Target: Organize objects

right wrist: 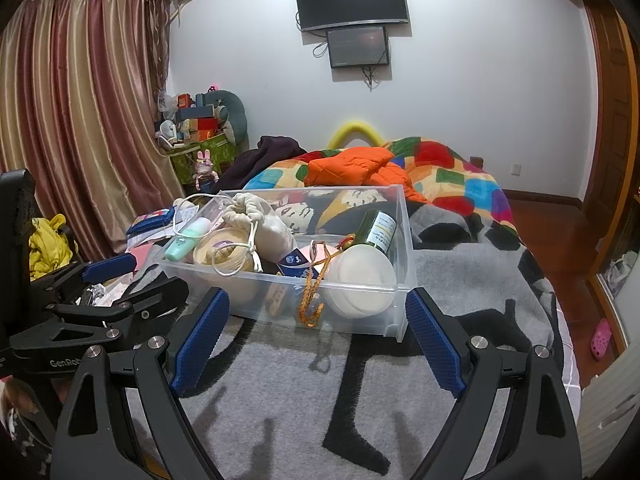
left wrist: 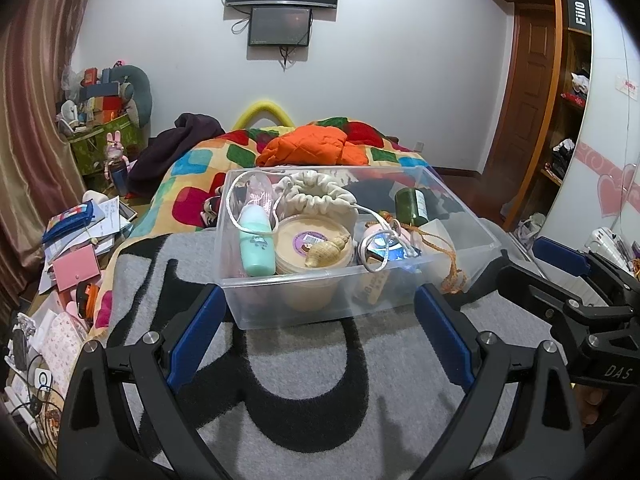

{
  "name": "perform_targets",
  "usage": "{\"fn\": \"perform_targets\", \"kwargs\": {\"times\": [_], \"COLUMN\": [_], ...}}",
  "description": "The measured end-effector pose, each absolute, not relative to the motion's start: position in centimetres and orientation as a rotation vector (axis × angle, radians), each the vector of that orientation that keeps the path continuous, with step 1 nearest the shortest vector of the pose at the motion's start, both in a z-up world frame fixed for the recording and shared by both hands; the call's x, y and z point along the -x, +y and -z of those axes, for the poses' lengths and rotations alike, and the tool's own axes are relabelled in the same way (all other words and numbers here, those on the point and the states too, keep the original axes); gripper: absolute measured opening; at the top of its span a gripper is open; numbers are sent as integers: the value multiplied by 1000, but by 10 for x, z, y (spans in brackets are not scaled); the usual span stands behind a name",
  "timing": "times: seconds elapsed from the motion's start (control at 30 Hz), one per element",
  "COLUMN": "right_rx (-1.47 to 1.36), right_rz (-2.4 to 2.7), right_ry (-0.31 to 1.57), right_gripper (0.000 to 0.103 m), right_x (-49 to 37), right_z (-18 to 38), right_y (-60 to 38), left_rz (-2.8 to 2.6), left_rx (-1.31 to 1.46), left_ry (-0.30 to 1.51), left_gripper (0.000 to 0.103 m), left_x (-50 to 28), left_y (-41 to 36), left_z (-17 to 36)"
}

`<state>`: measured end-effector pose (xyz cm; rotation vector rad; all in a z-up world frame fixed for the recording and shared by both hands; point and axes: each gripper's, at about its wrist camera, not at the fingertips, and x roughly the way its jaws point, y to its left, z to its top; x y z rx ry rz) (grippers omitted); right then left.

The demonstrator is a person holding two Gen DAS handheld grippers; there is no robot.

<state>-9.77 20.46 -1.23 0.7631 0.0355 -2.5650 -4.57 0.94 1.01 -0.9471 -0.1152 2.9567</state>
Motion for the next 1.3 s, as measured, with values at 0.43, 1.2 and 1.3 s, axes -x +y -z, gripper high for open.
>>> {"fn": "perform_targets", "kwargs": {"times": [0.43, 1.2, 1.3], "right_rx": [-767, -779, -779], "right_rz": [2566, 2560, 2558], "right_ry": [30, 17, 16], "right_gripper": [88, 88, 88], "right_x": [97, 98, 98], "right_z": [13, 13, 13], "right_y": [203, 204, 203], "left_rz": [-2915, -2912, -2914], "left_rx": [951, 962, 964], "left_ry": [-105, -120, -119], "left_gripper": [96, 96, 96], "left_x": [43, 43, 43], "left_y": [13, 11, 12], "left_z": [-11, -13, -13]}}
